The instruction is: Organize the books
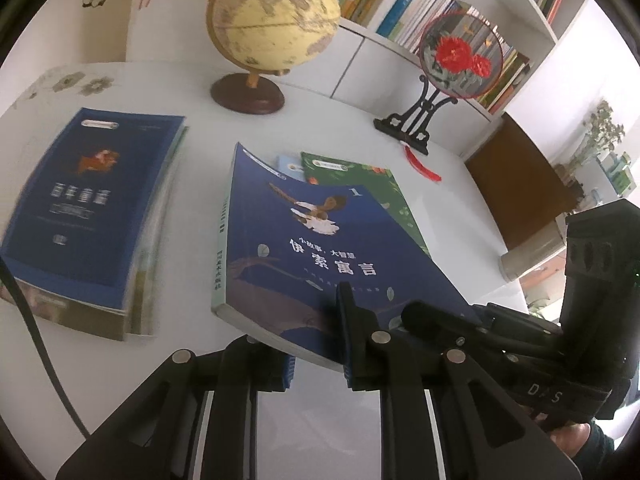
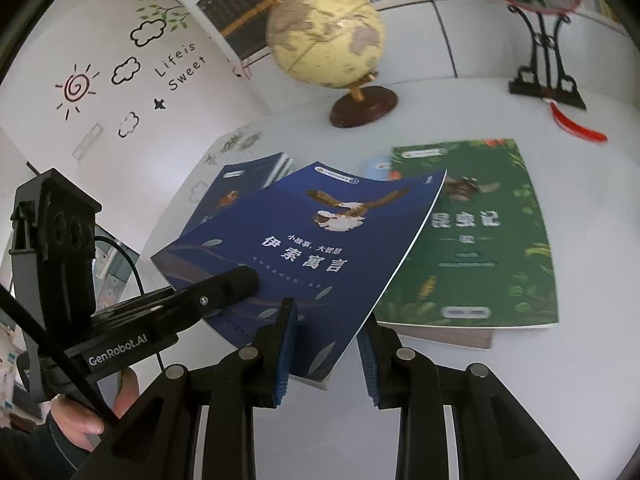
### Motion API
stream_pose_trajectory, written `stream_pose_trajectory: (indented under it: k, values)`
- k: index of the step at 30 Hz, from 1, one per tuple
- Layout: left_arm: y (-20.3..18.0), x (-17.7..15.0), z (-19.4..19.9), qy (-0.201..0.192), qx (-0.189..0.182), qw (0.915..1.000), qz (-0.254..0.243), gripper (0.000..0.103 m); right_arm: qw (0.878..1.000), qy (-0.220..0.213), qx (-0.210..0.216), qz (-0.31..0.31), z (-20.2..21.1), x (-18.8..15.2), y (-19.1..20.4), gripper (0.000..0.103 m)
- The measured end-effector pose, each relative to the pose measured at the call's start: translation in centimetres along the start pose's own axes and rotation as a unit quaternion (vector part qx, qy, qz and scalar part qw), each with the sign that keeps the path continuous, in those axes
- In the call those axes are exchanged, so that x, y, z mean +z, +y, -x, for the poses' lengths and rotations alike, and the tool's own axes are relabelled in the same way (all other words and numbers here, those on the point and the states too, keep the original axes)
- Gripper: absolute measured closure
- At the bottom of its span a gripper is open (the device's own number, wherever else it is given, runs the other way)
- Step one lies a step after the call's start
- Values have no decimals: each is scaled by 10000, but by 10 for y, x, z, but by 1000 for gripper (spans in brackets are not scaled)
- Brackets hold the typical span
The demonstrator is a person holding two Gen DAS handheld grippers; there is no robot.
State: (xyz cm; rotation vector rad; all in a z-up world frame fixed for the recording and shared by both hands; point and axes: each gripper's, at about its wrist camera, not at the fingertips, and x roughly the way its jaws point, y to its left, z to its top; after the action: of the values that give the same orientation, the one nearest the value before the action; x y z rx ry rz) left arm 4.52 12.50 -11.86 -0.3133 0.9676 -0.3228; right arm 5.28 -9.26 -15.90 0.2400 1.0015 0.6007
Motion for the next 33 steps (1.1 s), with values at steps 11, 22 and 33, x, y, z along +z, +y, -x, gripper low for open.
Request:
stream_pose_trajectory:
  k: [11,22,33]
  values:
    - [64,27,90,-551,157,9983,-146,88,9977,-482,-71,482,-9,17,113,74]
    - [145,57,100,-767,380,9962,130,88,9958,-555,101,727,-75,57,187,74]
    - [176,62,66,-515,328,9980,137,87,9979,-287,-75,572,-122,68,187,74]
